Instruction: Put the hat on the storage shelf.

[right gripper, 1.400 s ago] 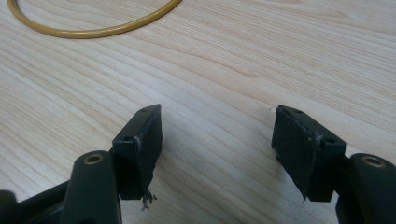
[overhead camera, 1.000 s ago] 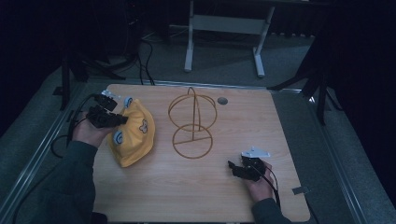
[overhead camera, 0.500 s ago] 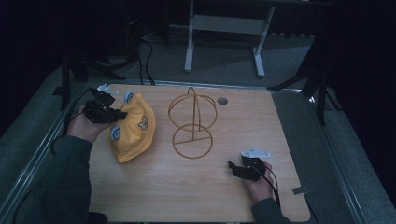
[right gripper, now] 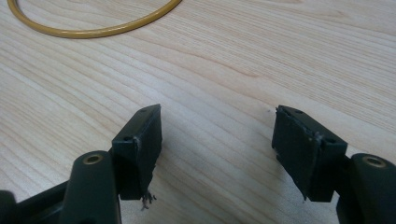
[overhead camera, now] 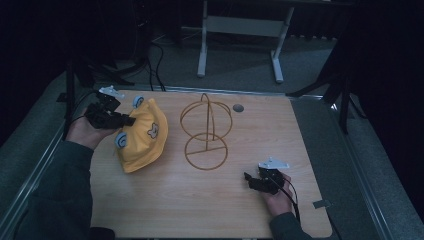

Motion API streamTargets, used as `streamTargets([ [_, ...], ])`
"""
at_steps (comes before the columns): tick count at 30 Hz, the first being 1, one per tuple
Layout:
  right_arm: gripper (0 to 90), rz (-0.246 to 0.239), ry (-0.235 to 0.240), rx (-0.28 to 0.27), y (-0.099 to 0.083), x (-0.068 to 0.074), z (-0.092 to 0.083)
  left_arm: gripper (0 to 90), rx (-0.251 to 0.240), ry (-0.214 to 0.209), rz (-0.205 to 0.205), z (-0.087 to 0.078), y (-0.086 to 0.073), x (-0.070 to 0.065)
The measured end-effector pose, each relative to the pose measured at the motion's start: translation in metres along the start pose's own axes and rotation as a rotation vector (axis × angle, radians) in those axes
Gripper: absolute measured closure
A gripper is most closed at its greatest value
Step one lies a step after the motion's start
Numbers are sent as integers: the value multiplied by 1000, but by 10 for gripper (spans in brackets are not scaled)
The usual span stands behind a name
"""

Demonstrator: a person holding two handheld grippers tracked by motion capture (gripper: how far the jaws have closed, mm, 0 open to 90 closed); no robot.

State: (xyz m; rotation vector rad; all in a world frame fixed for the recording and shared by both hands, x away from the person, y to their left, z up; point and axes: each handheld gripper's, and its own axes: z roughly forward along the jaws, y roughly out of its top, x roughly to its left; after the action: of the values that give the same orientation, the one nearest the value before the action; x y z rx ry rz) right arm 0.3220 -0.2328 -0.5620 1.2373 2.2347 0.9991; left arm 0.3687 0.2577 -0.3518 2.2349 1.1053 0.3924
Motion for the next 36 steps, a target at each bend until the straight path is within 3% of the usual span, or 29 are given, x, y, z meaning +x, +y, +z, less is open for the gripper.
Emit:
streamTargets([
  [5,330,0,0,0,0,0,0,848,-22,-25,18,-4,2,-1],
  [19,326,1,1,1,0,0,0,848,-42,-45,83,-15,20,-6],
  [36,325,0,1,2,0,0,0,849,-102,-78,103,-32,43,-4],
])
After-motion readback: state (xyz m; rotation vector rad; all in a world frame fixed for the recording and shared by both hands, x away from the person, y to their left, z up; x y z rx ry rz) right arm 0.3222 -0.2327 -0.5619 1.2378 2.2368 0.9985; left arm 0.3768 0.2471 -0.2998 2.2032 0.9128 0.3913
